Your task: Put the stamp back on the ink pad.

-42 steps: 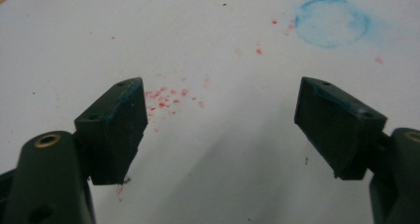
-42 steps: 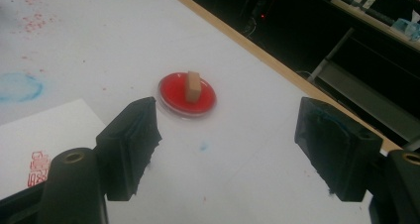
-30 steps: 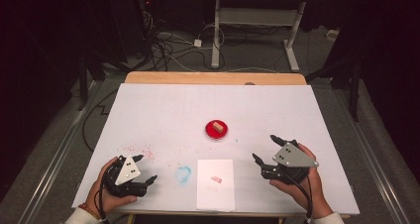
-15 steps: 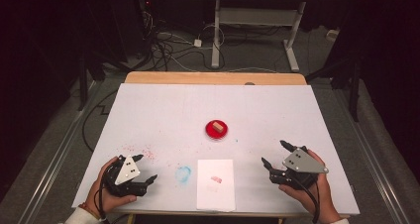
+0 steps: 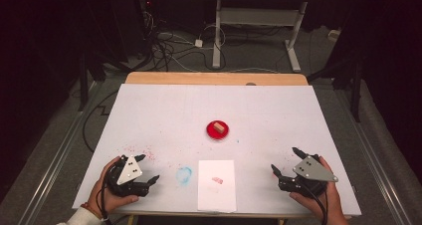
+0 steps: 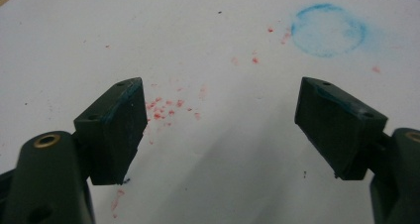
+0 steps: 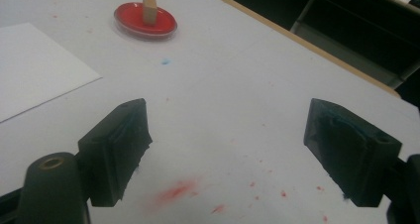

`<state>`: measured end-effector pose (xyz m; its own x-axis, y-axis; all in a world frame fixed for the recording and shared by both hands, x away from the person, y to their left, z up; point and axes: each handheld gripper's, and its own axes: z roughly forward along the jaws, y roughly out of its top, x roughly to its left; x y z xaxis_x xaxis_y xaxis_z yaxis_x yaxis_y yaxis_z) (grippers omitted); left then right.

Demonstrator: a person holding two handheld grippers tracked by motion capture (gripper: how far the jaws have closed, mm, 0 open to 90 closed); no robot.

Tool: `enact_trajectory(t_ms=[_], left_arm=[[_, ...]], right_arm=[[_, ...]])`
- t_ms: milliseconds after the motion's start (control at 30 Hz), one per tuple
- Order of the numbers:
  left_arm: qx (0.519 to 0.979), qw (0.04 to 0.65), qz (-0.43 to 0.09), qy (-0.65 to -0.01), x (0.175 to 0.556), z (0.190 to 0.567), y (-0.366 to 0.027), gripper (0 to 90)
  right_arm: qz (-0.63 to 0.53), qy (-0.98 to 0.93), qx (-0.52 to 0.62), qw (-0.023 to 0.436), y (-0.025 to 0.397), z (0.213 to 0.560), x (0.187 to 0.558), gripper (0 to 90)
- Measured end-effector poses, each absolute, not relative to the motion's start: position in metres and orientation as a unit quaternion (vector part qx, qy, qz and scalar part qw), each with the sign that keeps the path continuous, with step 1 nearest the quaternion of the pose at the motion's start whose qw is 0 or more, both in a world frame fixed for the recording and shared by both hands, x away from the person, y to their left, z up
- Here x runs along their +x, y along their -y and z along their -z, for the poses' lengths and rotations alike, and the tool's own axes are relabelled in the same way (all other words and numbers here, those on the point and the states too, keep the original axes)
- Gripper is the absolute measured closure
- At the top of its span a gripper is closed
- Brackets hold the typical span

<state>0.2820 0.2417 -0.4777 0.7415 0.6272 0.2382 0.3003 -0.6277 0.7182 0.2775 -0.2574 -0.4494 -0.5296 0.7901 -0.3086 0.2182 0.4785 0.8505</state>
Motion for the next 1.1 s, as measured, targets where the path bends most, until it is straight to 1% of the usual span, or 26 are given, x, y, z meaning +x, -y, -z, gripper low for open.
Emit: enact_trajectory(t_ms=[333, 800, 1100], left_arm=[[0.871, 0.344, -0.238, -0.258, 0.283, 0.478, -0.236, 19.6], [0.875, 0.344, -0.24, -0.241, 0.278, 0.476, -0.232, 19.2], [0.877, 0.336, -0.243, -0.241, 0.279, 0.476, -0.229, 19.2]], right_arm=[[-0.395, -0.785, 0.34, 0.335, 0.268, 0.469, 0.27, 18.4], [-0.401, -0.778, 0.331, 0.352, 0.269, 0.463, 0.259, 18.4], [-0.405, -0.778, 0.33, 0.35, 0.27, 0.464, 0.261, 18.4]])
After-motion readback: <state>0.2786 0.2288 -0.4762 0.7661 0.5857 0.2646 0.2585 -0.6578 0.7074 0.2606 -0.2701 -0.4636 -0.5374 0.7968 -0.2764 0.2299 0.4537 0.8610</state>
